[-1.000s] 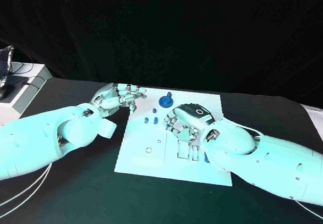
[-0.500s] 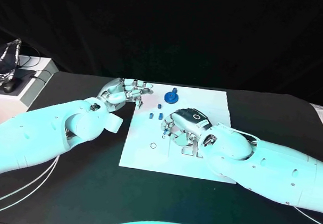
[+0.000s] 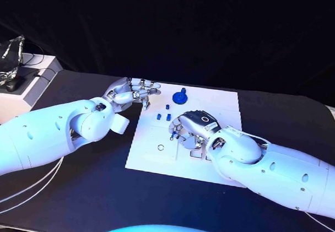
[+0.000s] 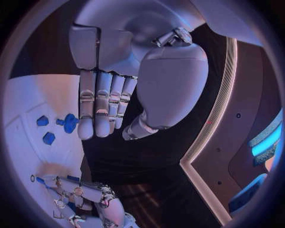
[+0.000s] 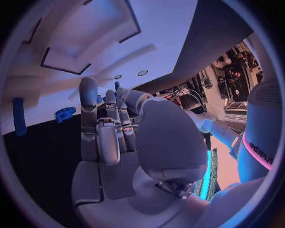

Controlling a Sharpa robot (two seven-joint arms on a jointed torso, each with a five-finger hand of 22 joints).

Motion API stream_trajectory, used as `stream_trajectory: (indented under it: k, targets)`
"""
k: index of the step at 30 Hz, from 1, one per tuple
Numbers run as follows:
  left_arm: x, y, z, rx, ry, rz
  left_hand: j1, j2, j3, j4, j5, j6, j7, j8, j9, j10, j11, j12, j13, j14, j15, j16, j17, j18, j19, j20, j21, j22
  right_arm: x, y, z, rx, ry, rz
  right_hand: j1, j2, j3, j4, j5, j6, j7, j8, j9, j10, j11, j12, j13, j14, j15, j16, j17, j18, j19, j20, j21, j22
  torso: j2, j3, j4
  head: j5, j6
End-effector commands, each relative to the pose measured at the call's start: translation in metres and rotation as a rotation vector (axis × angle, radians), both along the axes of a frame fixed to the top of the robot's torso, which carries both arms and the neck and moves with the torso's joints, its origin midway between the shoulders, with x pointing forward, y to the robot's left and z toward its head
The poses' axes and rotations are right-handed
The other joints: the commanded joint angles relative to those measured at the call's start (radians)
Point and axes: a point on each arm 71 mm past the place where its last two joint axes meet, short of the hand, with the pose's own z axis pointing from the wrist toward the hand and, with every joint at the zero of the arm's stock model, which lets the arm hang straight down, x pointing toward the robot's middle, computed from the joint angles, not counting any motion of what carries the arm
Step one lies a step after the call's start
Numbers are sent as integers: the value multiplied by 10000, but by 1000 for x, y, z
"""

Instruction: Assemble the parts on the task board

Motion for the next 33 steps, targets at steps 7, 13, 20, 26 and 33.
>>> stream_trajectory:
  k: [7, 13, 20, 26, 33]
  targets:
    - [-1, -2, 0, -48, 51, -203, 56, -39, 59, 16, 4, -47, 47, -56, -17, -30, 58, -58, -13, 28, 72, 64, 12, -153, 45, 0, 26, -7, -2, 3, -4, -339, 21, 198, 44, 97, 56, -11, 57, 48, 18, 11, 15, 245, -193, -4, 8, 569, -43, 54, 24, 11, -18, -32, -31, -14, 4, 3, 3, 33, -50]
    - [-1, -2, 0, -43, 56, -224, 53, -38, 60, 20, 4, -50, 49, -57, -19, -38, 61, -62, -15, 28, 75, 65, 13, -153, 43, 2, 29, -6, -3, 5, -5, -372, 62, 229, 44, 97, 56, -11, 57, 48, 18, 11, 15, 245, -193, -4, 8, 569, -43, 54, 24, 11, -18, -32, -31, -14, 7, 4, -1, 75, -67]
    - [-1, -2, 1, -28, 57, -240, 53, -38, 60, 20, 4, -50, 49, -57, -19, -38, 61, -62, -15, 28, 75, 65, 13, -153, 43, 2, 29, -6, -2, 4, -7, -504, 47, 213, 43, 84, 68, -28, 76, 42, 26, 20, 32, 250, -189, -7, 6, 567, -40, 54, 13, 12, -21, -31, -36, -15, 9, 7, -10, 92, -106]
    - [-1, -1, 1, -15, 58, -236, 53, -38, 60, 20, 4, -50, 49, -57, -19, -38, 61, -62, -15, 28, 75, 65, 13, -153, 43, 2, 29, -6, -2, 4, -8, -669, 23, 233, 43, 84, 68, -28, 76, 42, 26, 20, 32, 250, -189, -7, 6, 567, -40, 54, 13, 12, -21, -31, -36, -15, 4, 8, 3, 96, -137]
    - [-2, 0, 1, -2, 58, -238, 53, -38, 60, 20, 4, -50, 49, -57, -19, -38, 61, -62, -15, 28, 75, 65, 13, -153, 43, 2, 29, -6, -1, 5, -10, -924, -116, 252, 38, 78, 77, -38, 83, 38, 30, 30, 48, 258, -186, -8, 5, 564, -37, 49, -6, 14, -28, -30, -48, -24, 6, 8, -3, 94, -155]
